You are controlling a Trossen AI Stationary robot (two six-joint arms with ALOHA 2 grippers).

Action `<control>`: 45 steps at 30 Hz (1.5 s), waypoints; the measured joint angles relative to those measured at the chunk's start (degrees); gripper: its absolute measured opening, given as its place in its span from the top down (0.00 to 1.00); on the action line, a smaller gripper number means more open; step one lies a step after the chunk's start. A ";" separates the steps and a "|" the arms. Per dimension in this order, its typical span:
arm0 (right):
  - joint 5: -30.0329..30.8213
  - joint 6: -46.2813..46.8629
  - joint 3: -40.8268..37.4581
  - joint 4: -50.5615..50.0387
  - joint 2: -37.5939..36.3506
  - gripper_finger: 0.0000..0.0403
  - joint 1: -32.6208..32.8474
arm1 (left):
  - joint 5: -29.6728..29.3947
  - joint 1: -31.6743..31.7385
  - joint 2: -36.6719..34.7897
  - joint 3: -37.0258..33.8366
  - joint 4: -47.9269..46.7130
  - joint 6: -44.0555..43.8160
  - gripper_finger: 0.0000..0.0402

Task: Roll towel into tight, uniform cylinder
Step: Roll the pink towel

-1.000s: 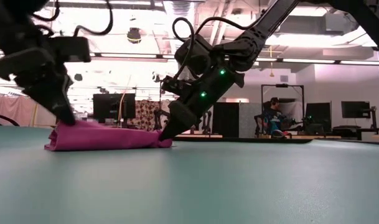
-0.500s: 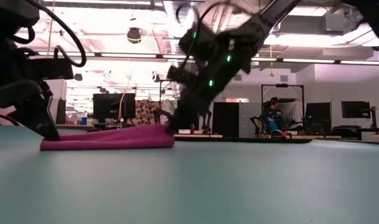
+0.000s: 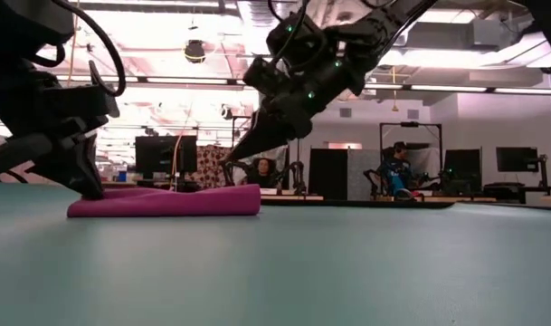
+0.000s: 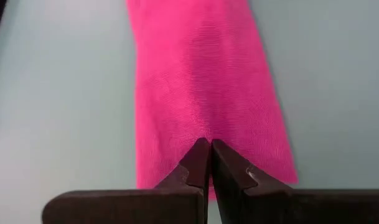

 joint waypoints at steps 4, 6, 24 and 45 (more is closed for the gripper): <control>0.02 -1.73 0.13 5.18 -0.15 0.68 -1.66 | 0.37 -0.30 0.02 0.43 -0.18 3.00 1.00; -1.36 -1.46 0.13 6.81 -0.30 0.68 -2.52 | 0.21 -0.52 0.02 1.50 -0.11 3.61 1.00; -4.46 -0.31 0.59 8.93 8.02 0.80 -7.49 | 0.38 -2.67 0.00 5.76 -0.82 6.05 1.00; -1.09 4.79 3.58 4.58 12.21 0.97 -6.41 | 0.74 -2.67 0.00 5.76 -1.70 6.85 1.00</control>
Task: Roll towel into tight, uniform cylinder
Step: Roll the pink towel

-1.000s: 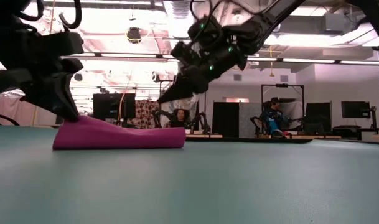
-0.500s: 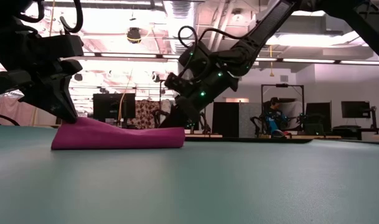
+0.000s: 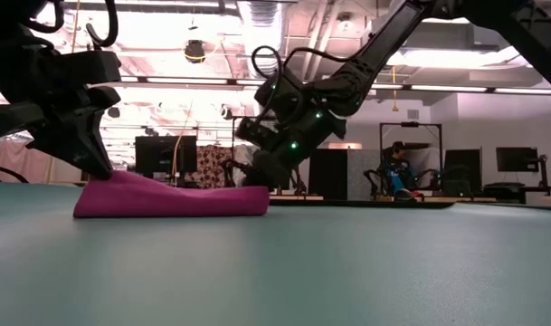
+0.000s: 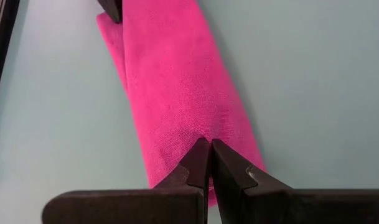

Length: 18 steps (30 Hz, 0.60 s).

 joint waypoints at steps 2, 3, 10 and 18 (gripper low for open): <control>1.08 1.40 -0.03 -0.69 0.17 0.97 -0.04 | 0.04 0.00 0.00 0.00 0.01 0.42 1.00; 2.59 1.97 -0.02 -1.21 0.16 0.98 -0.03 | -0.02 0.02 0.00 0.00 0.05 0.66 1.00; 12.59 6.43 0.08 -9.55 -1.33 0.98 0.03 | -5.36 0.16 0.00 0.00 1.89 7.21 1.00; 13.89 9.30 0.17 -13.45 -1.60 0.99 1.53 | -8.31 2.02 0.00 0.02 7.65 14.17 1.00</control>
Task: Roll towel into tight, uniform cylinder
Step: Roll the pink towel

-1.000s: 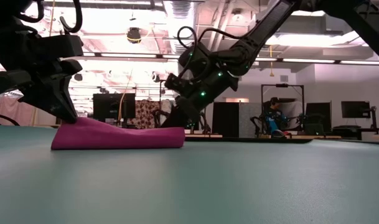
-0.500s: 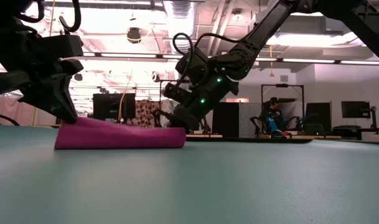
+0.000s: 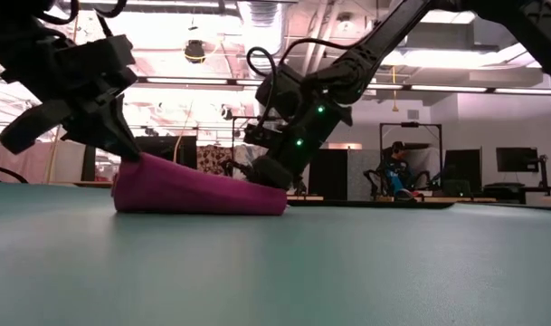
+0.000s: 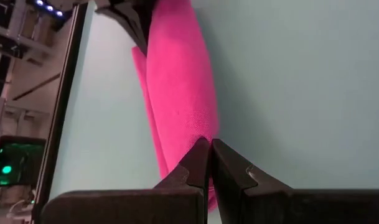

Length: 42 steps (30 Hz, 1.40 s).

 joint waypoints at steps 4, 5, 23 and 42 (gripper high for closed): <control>0.27 1.39 -0.07 -0.98 0.02 1.00 1.03 | 0.30 0.76 0.00 0.00 -0.80 -1.45 1.00; 0.60 2.07 -0.07 -1.29 0.02 1.00 1.32 | 0.39 0.82 0.00 0.00 -1.46 -2.79 1.00; 9.86 8.82 -0.66 -6.29 0.13 1.00 6.16 | 13.69 0.84 0.00 -0.02 -7.27 -7.61 0.81; 11.51 7.16 -0.72 -6.58 0.13 1.00 7.79 | 12.32 12.89 -17.35 -8.34 6.80 1.52 0.65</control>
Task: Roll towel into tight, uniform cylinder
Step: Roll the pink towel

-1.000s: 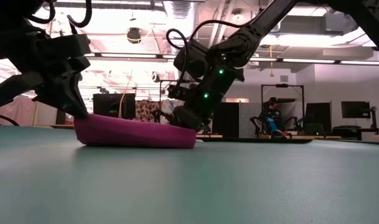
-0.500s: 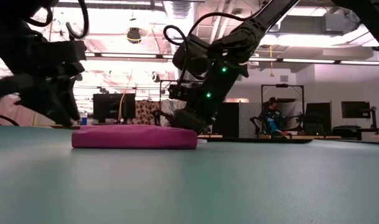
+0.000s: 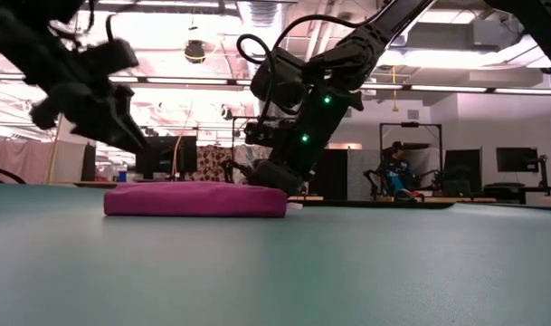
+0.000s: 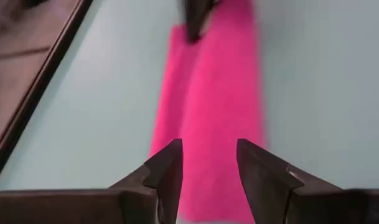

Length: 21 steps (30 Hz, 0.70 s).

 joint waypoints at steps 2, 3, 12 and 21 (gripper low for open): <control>-0.03 -0.04 0.00 0.00 0.00 1.00 -0.01 | 0.76 3.37 -1.25 -1.83 0.14 0.32 0.64; -0.03 -0.12 0.00 0.00 0.00 1.00 -0.01 | 1.33 4.83 -1.58 -2.28 -0.46 0.45 0.64; -0.17 -0.47 -0.04 0.36 0.00 1.00 -0.01 | 15.62 13.83 -1.32 -3.15 2.23 5.33 0.64; -0.21 -0.87 -0.04 0.37 0.00 1.00 0.05 | 23.06 19.37 0.04 -3.20 2.58 6.90 0.64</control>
